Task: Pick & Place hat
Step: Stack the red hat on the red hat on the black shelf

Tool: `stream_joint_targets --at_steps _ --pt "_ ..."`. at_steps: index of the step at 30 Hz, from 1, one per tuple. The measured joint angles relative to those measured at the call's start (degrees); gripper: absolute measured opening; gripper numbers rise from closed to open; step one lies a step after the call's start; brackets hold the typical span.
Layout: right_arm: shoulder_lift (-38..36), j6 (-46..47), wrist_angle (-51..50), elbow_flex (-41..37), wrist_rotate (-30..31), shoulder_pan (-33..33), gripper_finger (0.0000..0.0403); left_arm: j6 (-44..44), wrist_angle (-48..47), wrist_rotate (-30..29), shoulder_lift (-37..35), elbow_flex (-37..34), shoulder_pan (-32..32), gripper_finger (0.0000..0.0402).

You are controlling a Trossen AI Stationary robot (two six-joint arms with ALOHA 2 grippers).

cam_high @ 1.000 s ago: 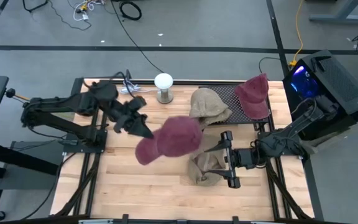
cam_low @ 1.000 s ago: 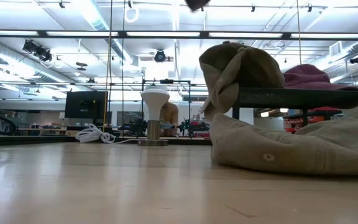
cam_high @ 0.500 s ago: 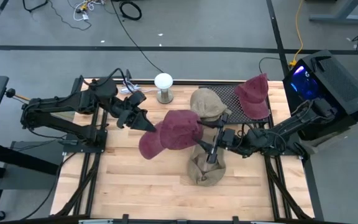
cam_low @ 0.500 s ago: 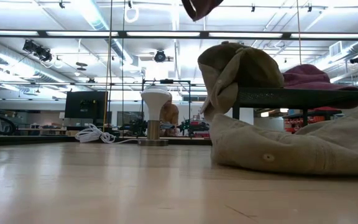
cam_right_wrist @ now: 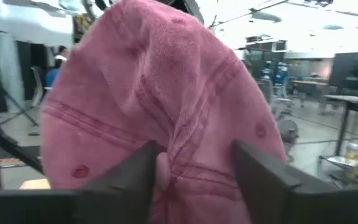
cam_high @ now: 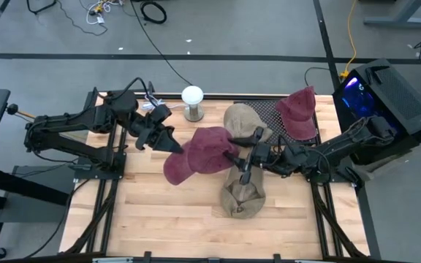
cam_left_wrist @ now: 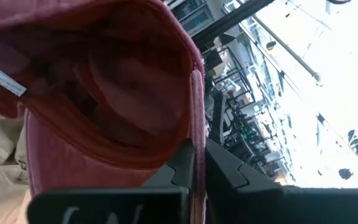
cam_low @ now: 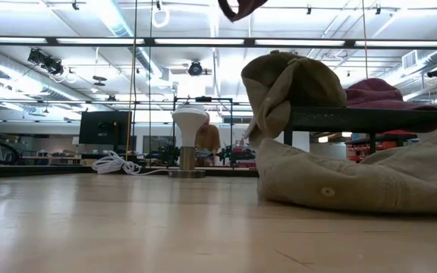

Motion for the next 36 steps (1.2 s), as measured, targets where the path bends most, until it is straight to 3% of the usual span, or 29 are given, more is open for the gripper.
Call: stream_joint_targets --at_steps 5,6,11,15,21,25,32,36 --pt "-2.1 2.3 -2.5 0.0 -7.4 0.1 0.0036 3.9 -0.2 0.1 0.0 0.0 1.2 0.0034" --pt "-2.8 3.1 -3.6 0.0 -9.4 0.1 0.0022 5.4 -0.4 0.0 0.0 0.0 1.6 0.0037" --pt "-6.5 11.1 -8.6 0.0 -18.3 0.0 0.0032 14.8 -0.2 -0.8 0.4 0.1 3.3 0.0044" --pt "-9.3 15.3 -10.0 0.0 -26.9 0.0 0.0017 21.9 -0.3 -1.6 0.9 0.1 3.6 0.0045" --pt "-13.3 21.8 -12.3 0.0 -36.1 0.1 0.0017 34.6 0.9 -0.6 2.6 0.2 1.0 0.0060" --pt "-14.7 25.6 -15.2 0.0 -37.2 0.3 0.0017 39.4 1.5 -0.9 4.6 0.2 -0.8 0.0110" --pt "-14.6 34.3 -22.4 0.0 -42.3 0.7 0.0017 52.3 7.1 -6.8 10.3 0.1 -5.9 0.0232" --pt "-14.4 39.6 -27.3 0.0 -42.2 0.7 0.0017 61.6 9.3 -10.7 14.2 0.1 -8.6 0.0274"
